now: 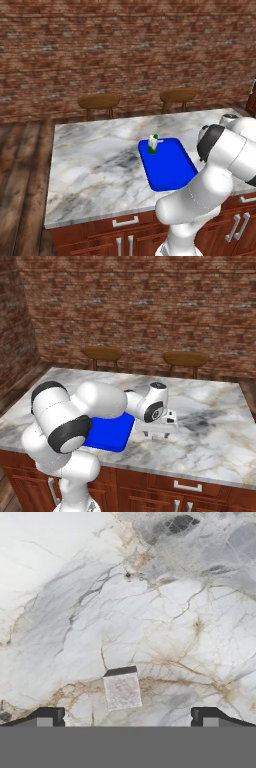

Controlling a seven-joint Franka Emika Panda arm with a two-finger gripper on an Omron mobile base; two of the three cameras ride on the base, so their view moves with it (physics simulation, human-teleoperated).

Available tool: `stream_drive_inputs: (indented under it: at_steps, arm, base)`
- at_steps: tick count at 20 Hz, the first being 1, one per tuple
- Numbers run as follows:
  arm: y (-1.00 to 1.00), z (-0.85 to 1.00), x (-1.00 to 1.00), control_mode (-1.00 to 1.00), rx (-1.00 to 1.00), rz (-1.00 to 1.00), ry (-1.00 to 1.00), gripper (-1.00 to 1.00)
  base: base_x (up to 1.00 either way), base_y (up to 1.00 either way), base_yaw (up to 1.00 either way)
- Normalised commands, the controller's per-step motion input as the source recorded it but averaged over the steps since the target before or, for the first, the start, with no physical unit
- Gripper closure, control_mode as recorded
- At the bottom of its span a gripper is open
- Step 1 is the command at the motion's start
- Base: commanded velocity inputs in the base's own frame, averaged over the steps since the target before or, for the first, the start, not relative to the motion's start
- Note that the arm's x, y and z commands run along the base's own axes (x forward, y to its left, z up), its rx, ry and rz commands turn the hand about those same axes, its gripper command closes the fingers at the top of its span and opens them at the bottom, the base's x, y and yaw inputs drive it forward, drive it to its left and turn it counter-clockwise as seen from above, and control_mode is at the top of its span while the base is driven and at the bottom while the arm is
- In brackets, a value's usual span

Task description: Take out the milk from the fridge and place it on the tray on the counter. Then take the sugar cube near the tray and place it in the tray.

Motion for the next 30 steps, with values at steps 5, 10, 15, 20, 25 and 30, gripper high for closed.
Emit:
stream_drive_inputs:
  at_steps: [5, 10, 15, 20, 25, 30]
  arm:
    - [0.0, -0.14, 0.1, -1.0, 0.04, 0.03, 0.0, -1.0]
    - [0.0, -0.16, 0.01, -1.0, 0.02, 0.01, 0.0, -1.0]
    - [0.0, -0.03, 0.01, -1.0, 0.0, 0.0, 0.0, -1.0]
    - [0.0, -0.09, 0.0, -1.0, 0.0, 0.0, 0.0, 1.0]
    - [0.05, -0.19, 0.0, -1.0, 0.0, 0.0, 0.0, 1.0]
    - [0.0, -0.19, 0.0, -1.0, 0.0, 0.0, 0.0, 1.0]
  base:
    - [0.0, 0.0, 0.0]
    - [0.0, 0.0, 0.0]
    - [0.0, 0.0, 0.0]
    - [0.0, 0.0, 0.0]
    - [0.0, 0.0, 0.0]
    - [0.0, 0.0, 0.0]
